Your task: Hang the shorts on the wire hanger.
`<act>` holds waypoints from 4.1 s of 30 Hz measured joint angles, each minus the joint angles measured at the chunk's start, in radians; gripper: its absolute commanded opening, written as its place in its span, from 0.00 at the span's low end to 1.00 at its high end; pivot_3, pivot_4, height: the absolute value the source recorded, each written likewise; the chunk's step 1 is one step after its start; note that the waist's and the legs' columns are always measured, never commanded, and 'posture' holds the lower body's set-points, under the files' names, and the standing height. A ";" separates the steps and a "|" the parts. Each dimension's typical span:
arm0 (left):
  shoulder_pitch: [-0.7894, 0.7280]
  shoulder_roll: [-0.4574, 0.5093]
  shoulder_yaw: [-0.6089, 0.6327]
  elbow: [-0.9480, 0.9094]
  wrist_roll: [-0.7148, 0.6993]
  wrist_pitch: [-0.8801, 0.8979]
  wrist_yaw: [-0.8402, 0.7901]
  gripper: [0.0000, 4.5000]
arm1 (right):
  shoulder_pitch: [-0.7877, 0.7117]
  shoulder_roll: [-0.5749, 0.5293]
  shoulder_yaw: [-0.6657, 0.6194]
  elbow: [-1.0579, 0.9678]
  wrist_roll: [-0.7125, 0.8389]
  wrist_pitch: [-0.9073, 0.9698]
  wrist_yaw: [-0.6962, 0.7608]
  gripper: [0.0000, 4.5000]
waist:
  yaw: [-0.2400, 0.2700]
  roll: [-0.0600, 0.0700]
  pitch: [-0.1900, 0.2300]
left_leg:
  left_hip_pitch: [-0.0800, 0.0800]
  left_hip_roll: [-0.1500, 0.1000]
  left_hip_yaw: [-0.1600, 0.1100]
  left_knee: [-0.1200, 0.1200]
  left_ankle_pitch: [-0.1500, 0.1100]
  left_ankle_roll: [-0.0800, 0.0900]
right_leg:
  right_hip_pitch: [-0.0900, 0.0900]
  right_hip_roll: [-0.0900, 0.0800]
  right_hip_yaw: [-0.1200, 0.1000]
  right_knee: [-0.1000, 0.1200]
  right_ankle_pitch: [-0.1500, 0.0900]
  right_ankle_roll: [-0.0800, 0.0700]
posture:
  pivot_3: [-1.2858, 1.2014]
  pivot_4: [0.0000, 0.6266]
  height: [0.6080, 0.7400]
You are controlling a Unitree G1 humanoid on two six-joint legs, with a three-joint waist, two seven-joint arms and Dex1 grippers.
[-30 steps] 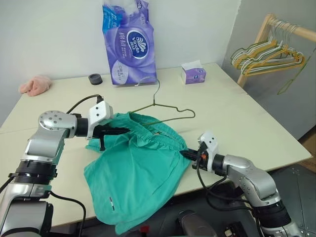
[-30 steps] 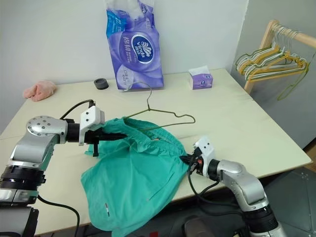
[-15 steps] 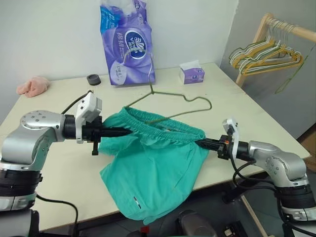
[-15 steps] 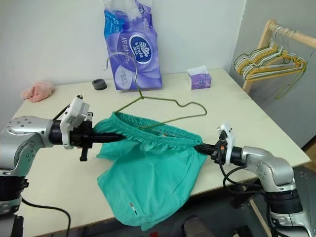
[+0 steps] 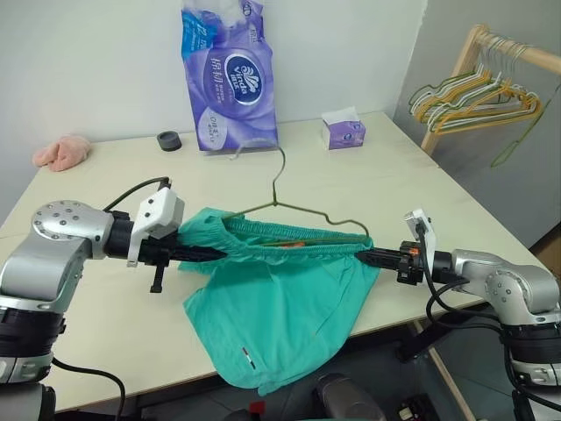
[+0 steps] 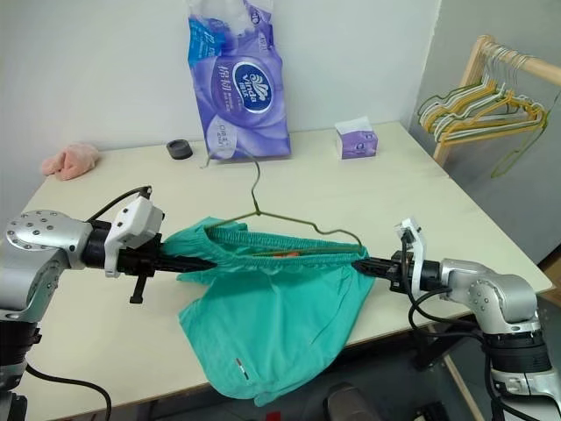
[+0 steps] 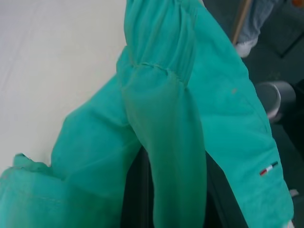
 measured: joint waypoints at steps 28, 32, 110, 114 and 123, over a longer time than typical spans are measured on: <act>-0.010 -0.029 -0.050 0.071 0.017 0.019 0.052 0.00 | 0.049 -0.140 0.159 -0.076 -0.180 -0.277 0.129 0.00 | -0.004 0.001 0.001 | 0.000 0.001 0.000 -0.001 0.000 0.000 | 0.000 0.000 0.001 -0.001 -0.002 0.004 | 0.40 0.06 1.00; 0.016 -0.018 -0.050 0.045 0.011 0.022 0.047 0.00 | 0.049 -0.133 0.159 -0.065 -0.190 -0.289 0.129 0.00 | -0.001 0.001 0.001 | 0.000 0.001 0.000 0.000 0.000 0.000 | 0.000 0.000 0.001 -0.001 -0.002 0.004 | 0.40 0.06 1.00; 0.091 -0.106 -0.145 0.011 0.200 -0.100 0.187 0.00 | -0.177 -0.097 0.449 -0.019 -0.536 -0.389 0.100 0.75 | -0.006 0.003 0.003 | 0.000 0.001 0.000 -0.001 0.000 0.000 | 0.000 -0.002 0.000 -0.002 0.000 0.000 | 0.39 0.05 1.00; 0.091 -0.106 -0.146 0.011 0.200 -0.106 0.185 0.00 | -0.223 -0.072 0.493 0.040 -0.578 -0.445 0.155 0.75 | -0.006 0.003 0.003 | 0.000 0.001 0.000 -0.001 0.000 0.000 | 0.000 -0.002 0.000 -0.002 0.000 0.000 | 0.39 0.05 1.00; 0.091 -0.106 -0.146 0.011 0.200 -0.104 0.185 0.00 | -0.310 0.016 0.555 0.167 -0.647 -0.486 0.230 0.47 | -0.005 0.003 0.003 | 0.000 0.001 -0.001 0.000 0.000 0.000 | 0.000 -0.002 -0.001 -0.001 0.000 0.000 | 0.40 0.06 1.00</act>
